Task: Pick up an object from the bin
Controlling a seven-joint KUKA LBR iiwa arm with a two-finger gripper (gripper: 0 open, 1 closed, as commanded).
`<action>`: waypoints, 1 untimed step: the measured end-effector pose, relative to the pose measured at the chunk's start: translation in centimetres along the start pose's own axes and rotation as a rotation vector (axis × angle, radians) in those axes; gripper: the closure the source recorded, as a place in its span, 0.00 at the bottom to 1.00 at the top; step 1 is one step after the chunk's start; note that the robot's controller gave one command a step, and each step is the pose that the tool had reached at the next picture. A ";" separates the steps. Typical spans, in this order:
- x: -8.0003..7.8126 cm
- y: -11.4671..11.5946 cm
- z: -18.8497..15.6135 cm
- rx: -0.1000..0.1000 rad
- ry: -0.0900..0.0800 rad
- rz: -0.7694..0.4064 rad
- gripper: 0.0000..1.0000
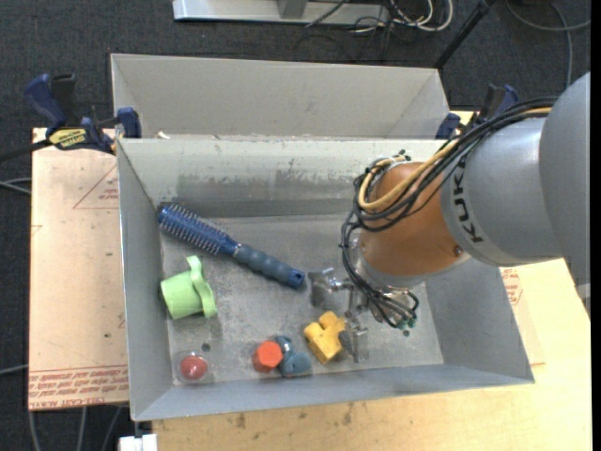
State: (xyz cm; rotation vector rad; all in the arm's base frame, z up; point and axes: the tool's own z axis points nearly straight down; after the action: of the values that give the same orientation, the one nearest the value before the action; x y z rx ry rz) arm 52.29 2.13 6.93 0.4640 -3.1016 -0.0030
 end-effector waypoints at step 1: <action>3.9 2.0 -3.2 0.002 -0.010 0.036 0.00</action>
Offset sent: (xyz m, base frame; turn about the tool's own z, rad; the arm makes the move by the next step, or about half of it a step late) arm -0.0438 0.0064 0.0307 0.0368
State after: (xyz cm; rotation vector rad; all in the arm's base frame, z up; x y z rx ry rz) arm 47.96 2.88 10.14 0.4088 -3.1195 -0.0022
